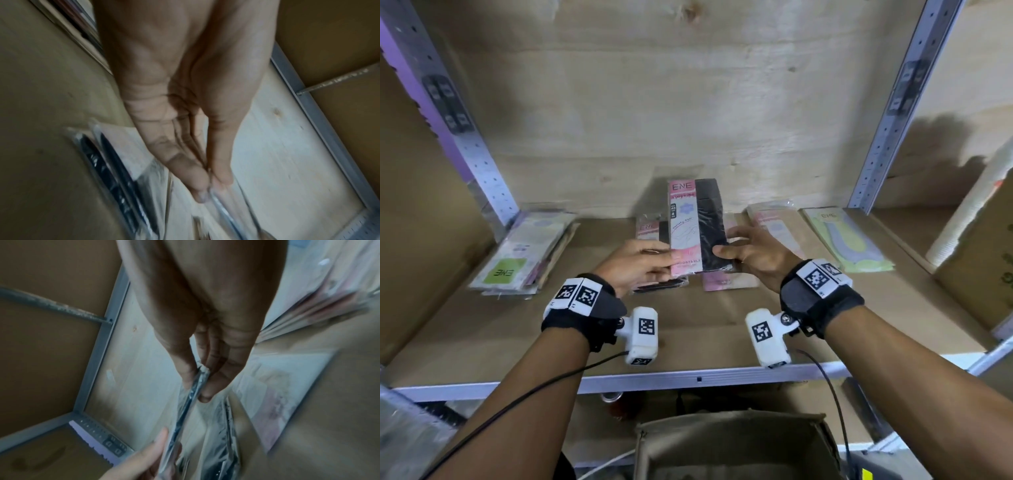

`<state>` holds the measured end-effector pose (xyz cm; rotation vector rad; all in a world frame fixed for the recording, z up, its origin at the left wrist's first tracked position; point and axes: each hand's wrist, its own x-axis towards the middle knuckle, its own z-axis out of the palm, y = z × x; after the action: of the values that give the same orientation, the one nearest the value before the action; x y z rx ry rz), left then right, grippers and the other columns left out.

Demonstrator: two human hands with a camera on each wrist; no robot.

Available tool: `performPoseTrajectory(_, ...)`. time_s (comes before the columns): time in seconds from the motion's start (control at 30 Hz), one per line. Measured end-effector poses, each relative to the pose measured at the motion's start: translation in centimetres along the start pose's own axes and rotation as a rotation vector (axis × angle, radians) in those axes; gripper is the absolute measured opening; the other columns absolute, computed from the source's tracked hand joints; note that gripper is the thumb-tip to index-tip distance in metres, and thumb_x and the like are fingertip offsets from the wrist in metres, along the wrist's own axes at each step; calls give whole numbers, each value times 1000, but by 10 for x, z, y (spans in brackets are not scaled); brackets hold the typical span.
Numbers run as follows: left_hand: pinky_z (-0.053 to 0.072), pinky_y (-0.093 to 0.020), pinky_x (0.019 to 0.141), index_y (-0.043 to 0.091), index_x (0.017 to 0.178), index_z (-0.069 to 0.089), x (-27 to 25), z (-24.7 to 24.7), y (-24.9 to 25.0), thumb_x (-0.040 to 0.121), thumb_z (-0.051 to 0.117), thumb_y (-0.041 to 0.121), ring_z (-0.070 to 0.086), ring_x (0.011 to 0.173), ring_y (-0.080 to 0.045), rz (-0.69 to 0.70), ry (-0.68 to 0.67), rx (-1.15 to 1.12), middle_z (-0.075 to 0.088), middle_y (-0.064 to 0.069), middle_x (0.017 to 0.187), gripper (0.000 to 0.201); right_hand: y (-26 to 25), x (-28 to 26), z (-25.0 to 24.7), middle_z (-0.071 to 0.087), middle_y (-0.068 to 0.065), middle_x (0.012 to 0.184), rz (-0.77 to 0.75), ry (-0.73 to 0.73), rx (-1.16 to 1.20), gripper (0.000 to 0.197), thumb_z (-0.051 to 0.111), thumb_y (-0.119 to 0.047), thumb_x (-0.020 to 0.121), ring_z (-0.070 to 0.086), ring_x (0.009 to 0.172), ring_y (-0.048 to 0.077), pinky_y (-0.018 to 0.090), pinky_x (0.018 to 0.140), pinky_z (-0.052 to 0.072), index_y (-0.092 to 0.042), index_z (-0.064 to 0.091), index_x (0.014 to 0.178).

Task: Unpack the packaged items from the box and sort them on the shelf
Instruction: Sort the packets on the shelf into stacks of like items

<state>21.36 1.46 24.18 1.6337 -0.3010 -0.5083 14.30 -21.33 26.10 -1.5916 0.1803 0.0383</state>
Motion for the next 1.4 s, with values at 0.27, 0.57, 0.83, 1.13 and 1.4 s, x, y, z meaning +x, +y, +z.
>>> performPoseTrajectory(0.27, 56, -19, 57, 11, 88, 76, 5, -38, -3, 84, 75, 4, 66, 60, -12, 5, 315, 191, 78, -11, 85, 8, -9, 51, 52, 68, 7, 73, 10, 96, -402, 22, 84, -17, 78, 64, 57, 19, 35, 67, 61, -12, 62, 80)
performPoseTrajectory(0.57, 60, -49, 83, 12, 75, 72, 10, -49, -26, 78, 80, 2, 70, 72, -32, -62, 362, 346, 75, -23, 84, 14, 11, 55, 75, 76, 20, 86, 27, 92, -698, 36, 82, -28, 80, 75, 82, 32, 49, 77, 62, 5, 73, 93)
performPoseTrajectory(0.83, 61, -50, 80, 4, 85, 74, 11, -54, -30, 74, 85, 8, 75, 72, -34, -91, 340, 389, 76, -17, 80, 16, 9, 49, 79, 73, 24, 105, 9, 108, -779, 61, 81, -33, 80, 71, 99, 33, 45, 89, 58, 8, 62, 121)
performPoseTrajectory(1.13, 62, -47, 78, 14, 80, 76, 11, -51, -31, 76, 84, 14, 74, 65, -28, -69, 346, 497, 77, -9, 71, 9, 10, 42, 79, 75, 21, 91, 49, 112, -776, 51, 80, -32, 82, 72, 77, 29, 41, 71, 62, 5, 66, 114)
performPoseTrajectory(1.4, 63, -39, 72, 9, 93, 78, 9, -51, -29, 77, 84, 17, 72, 56, -19, -72, 370, 511, 76, -4, 69, 18, 13, 49, 77, 76, 13, 89, 61, 100, -800, 42, 80, -35, 80, 75, 79, 24, 26, 54, 57, -2, 70, 104)
